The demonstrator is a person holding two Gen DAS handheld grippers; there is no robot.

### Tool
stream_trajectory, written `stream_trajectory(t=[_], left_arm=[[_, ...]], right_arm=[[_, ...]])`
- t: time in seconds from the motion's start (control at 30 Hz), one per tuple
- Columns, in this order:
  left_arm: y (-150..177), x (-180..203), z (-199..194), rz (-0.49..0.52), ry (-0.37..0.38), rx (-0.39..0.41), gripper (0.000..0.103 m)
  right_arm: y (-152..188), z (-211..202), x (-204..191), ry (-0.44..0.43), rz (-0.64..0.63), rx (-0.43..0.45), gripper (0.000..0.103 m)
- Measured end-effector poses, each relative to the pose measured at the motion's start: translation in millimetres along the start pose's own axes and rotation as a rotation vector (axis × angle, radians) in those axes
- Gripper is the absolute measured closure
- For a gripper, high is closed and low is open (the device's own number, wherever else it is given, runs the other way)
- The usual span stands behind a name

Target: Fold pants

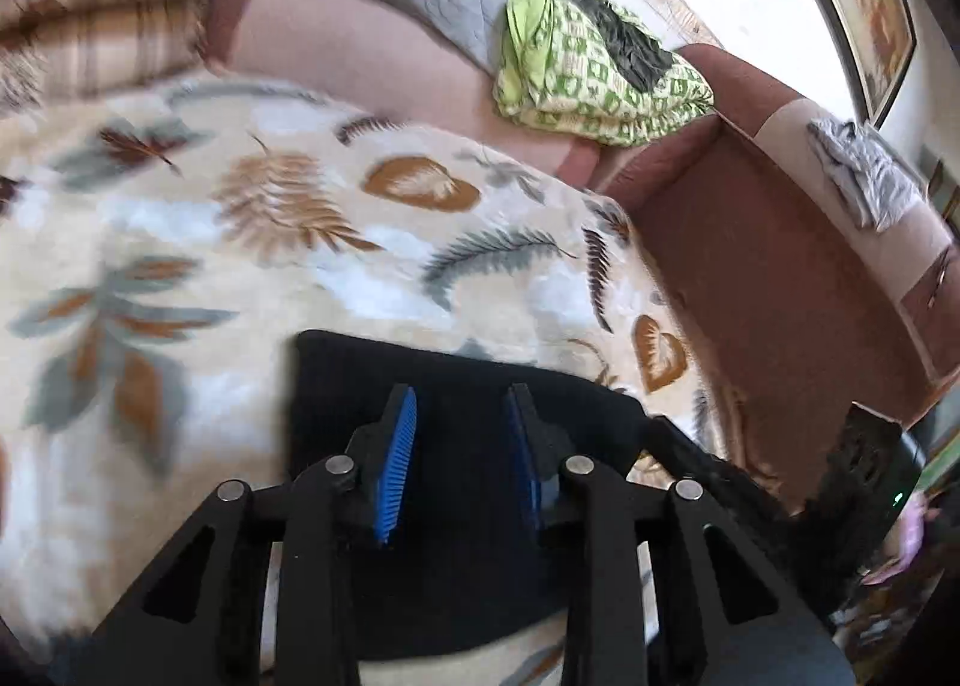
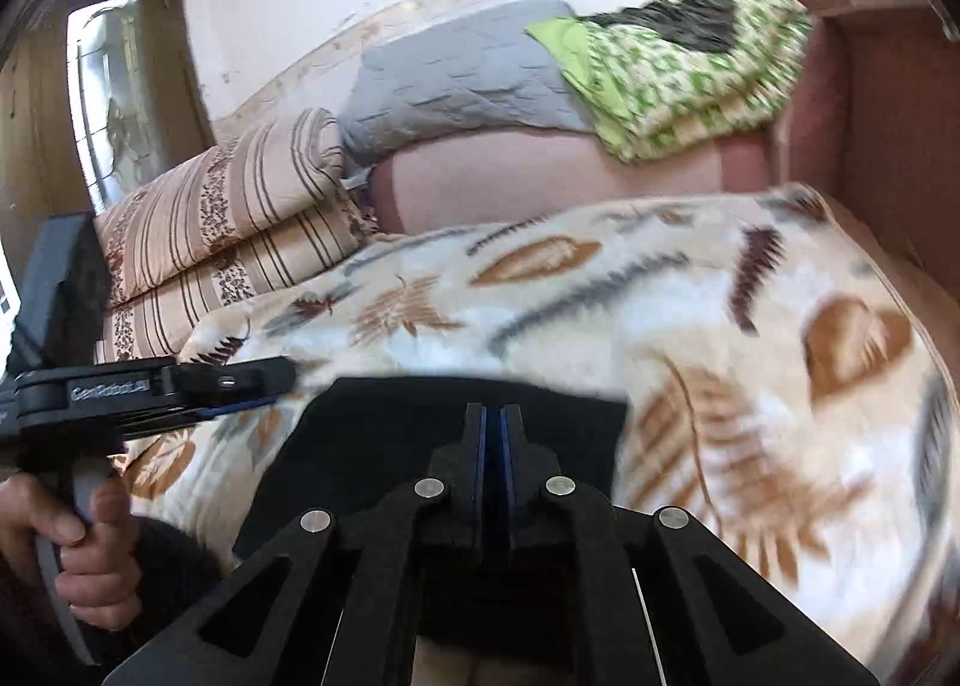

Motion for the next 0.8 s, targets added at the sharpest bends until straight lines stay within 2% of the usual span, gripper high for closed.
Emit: stream_trajectory(t=[0.03,0.07,0.1,0.13,0.27,0.3,0.33,0.4,0.43,0.5,0.53,0.57,0.6,0.63,0.73,0.8], left_arm=[[6.4,-6.3,17.0,-0.028,-0.002,-0.055,0.076],[17.7,-12.5,35.3,-0.046,0.001,-0.118,0.077],[31.9,-20.2,52.0,-0.049,-0.007,-0.159,0.077],[33.2,-22.7,51.5,-0.047,-0.011,-0.136,0.079],[21.4,-20.3,39.1,-0.048,-0.003,-0.113,0.079],[17.5,-18.8,35.3,-0.04,-0.006,-0.101,0.079],[11.5,-16.8,30.9,-0.022,-0.015,-0.079,0.079],[-8.2,-14.4,22.5,0.04,-0.063,-0.019,0.078],[-14.1,-16.5,23.9,0.049,-0.072,-0.016,0.078],[-19.3,-31.1,43.7,0.02,-0.099,-0.07,0.078],[-14.4,-38.5,54.2,0.01,-0.111,-0.112,0.078],[-3.4,-47.9,70.8,-0.009,-0.119,-0.179,0.078],[5.6,-55.8,80.2,-0.042,-0.103,-0.19,0.078],[3.5,-57.3,77.1,-0.062,-0.089,-0.162,0.078],[1.6,-56.1,72.8,-0.062,-0.079,-0.151,0.078],[-0.8,-58.8,68.2,-0.092,-0.059,-0.125,0.078]], right_arm=[[9.8,18.1,1.6,0.011,-0.01,-0.072,0.098],[34.4,45.9,11.6,0.051,-0.008,-0.214,0.101],[38.9,48.0,15.7,0.031,0.014,-0.188,0.101],[37.2,45.4,17.4,0.008,0.042,-0.167,0.102],[24.8,36.2,16.8,-0.03,0.089,-0.175,0.103],[18.5,30.7,15.0,-0.033,0.089,-0.151,0.103],[11.8,23.3,13.1,-0.036,0.076,-0.114,0.096],[-7.7,9.3,9.9,-0.033,0.049,-0.033,0.096],[-15.0,9.1,11.0,-0.028,0.047,-0.011,0.096],[-19.4,26.9,24.0,0.039,0.055,-0.046,0.096],[-7.0,49.2,39.8,0.106,0.069,-0.14,0.096],[12.5,69.5,54.9,0.123,0.106,-0.228,0.096],[13.0,70.6,61.6,0.1,0.137,-0.19,0.099],[11.3,69.7,65.7,0.091,0.168,-0.182,0.103],[5.6,63.4,62.4,0.087,0.161,-0.175,0.103],[-5.2,50.7,59.1,0.095,0.163,-0.126,0.101]])
Point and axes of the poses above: each gripper's, at about its wrist camera, not at the fingertips, and z roughly the way its jaws point, x to its right, y to its underside, the point moved 8 cm from there along z, roughly the way its jaws point, and after that the axes turned 9 degrees about z, right-handed, at the moved point
